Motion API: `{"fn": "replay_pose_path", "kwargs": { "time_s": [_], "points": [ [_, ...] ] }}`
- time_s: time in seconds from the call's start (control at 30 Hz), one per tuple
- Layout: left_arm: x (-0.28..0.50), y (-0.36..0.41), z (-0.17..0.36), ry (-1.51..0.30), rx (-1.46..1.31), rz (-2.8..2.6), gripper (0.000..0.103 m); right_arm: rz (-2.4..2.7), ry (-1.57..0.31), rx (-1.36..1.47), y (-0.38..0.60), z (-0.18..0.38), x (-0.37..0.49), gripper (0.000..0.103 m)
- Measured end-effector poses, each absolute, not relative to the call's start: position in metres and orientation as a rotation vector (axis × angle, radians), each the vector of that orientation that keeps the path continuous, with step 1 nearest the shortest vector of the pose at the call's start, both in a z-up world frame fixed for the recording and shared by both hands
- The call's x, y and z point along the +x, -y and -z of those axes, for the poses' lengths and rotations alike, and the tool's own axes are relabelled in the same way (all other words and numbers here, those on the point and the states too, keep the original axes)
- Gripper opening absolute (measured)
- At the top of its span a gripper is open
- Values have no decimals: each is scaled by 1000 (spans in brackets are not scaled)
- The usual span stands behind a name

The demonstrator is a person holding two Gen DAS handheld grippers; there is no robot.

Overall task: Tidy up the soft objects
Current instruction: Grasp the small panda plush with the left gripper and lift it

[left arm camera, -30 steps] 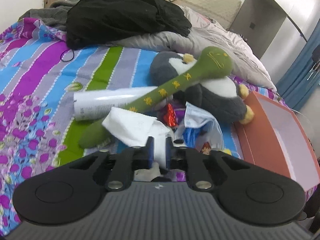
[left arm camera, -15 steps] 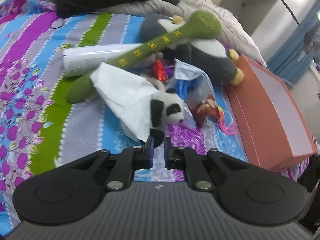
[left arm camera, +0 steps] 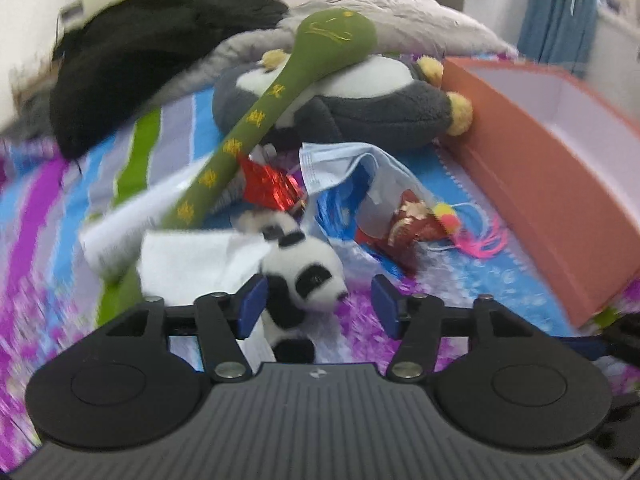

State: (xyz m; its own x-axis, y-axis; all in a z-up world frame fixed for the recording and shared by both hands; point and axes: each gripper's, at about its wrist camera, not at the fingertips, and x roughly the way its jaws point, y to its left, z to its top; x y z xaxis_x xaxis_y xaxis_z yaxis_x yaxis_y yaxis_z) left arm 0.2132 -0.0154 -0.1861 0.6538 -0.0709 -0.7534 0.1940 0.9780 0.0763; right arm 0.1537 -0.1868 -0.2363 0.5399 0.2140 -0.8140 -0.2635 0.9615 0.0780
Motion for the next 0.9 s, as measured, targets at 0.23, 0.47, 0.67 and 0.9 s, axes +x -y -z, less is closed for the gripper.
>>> {"fn": "replay_pose_path", "kwargs": {
  "time_s": [0.23,0.47,0.67,0.9],
  "points": [
    [233,40,209,-836,365,158,68,-395,-925,-106,173,247,161,56],
    [236,44,217,-805,455,129,56,-406,-905,-159,167,254,168,34],
    [224,30,194,-804,331,147,53,-366,-886,-155,173,243,167,22],
    [196,20,154,-781,113,224,53,-308,-880,-150,177,229,153,22]
  ]
}}
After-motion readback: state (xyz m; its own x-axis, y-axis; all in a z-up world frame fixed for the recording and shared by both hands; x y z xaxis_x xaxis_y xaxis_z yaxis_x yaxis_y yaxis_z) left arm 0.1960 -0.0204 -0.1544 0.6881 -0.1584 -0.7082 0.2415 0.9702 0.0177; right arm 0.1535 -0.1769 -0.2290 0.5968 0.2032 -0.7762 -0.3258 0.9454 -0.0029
